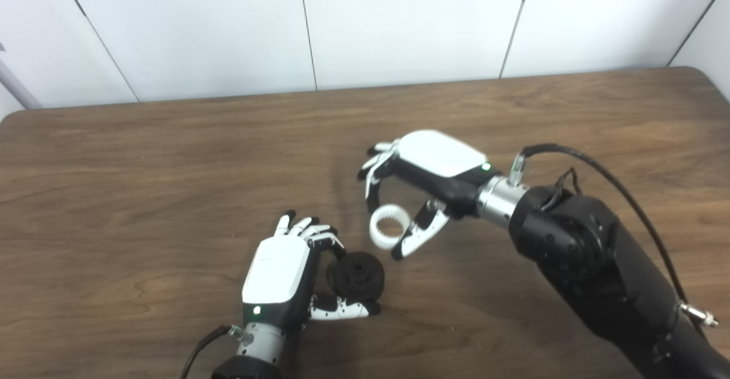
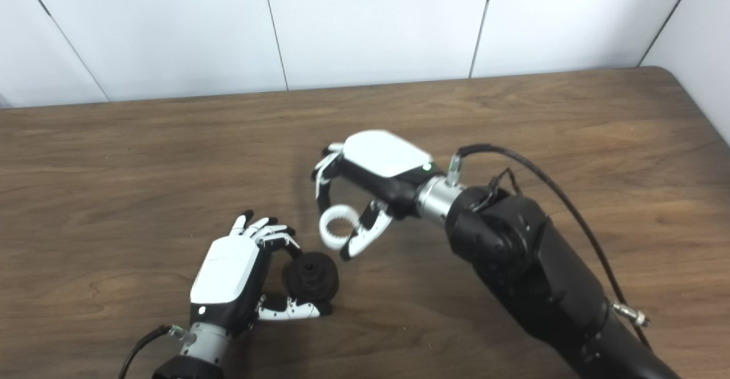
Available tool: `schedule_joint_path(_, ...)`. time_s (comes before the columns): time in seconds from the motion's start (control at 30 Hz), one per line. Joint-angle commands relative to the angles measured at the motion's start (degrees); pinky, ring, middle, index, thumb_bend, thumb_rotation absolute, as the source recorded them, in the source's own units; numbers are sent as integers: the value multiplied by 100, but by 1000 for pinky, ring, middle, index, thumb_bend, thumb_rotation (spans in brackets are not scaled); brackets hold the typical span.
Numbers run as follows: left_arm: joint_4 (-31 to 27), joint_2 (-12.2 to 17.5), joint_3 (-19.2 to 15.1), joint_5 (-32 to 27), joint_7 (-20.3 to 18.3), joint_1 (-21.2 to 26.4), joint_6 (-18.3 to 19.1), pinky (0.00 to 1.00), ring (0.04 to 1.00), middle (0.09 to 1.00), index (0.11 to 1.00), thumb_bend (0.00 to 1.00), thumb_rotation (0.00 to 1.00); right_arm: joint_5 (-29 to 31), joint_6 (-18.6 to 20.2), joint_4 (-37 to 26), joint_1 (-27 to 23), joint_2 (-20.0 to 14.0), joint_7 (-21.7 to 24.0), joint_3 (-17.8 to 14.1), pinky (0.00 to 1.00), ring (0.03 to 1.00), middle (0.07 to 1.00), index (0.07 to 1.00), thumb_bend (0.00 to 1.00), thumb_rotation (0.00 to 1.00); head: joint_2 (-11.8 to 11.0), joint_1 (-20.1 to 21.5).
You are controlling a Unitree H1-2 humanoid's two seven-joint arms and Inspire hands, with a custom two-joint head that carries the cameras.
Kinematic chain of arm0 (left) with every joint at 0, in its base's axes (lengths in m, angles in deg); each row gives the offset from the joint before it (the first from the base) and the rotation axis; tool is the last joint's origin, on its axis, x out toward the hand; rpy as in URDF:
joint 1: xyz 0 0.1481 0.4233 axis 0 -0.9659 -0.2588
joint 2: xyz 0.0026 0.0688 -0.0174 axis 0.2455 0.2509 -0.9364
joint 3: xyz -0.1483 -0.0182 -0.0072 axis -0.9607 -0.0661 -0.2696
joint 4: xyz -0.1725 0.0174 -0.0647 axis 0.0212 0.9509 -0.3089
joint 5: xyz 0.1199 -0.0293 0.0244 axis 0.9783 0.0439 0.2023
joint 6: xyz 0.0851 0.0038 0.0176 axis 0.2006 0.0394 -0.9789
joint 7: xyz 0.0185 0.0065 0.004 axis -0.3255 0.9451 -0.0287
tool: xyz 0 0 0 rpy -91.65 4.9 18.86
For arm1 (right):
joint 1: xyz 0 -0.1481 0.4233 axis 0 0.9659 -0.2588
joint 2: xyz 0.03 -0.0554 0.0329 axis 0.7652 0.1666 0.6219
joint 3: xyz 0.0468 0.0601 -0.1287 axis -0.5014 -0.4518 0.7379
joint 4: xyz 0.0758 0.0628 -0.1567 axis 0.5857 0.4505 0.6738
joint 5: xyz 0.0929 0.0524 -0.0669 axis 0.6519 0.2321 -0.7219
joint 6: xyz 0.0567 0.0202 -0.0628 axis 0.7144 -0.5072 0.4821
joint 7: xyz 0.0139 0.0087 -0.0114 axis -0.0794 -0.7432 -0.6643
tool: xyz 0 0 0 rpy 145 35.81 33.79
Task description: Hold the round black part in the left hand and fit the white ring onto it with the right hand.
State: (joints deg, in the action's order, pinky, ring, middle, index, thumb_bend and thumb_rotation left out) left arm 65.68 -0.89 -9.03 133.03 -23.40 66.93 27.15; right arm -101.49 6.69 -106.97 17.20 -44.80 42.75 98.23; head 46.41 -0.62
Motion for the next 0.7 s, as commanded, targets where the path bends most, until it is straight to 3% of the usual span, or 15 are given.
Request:
schedule_joint_path(0.0, 103, 7, 115, 117, -297, -75, 73, 1000, 886, 774, 483, 525, 54, -101, -167, -248, -134, 42, 48, -5, 952, 927, 808, 484, 522, 138, 23, -24)
schedule_joint_path(0.67, 234, -55, 166, 165, -208, 21, 104, 1000, 876, 769, 483, 524, 54, -225, -683, -76, 203, 315, 128, 110, 936, 929, 815, 483, 522, 136, 143, -124)
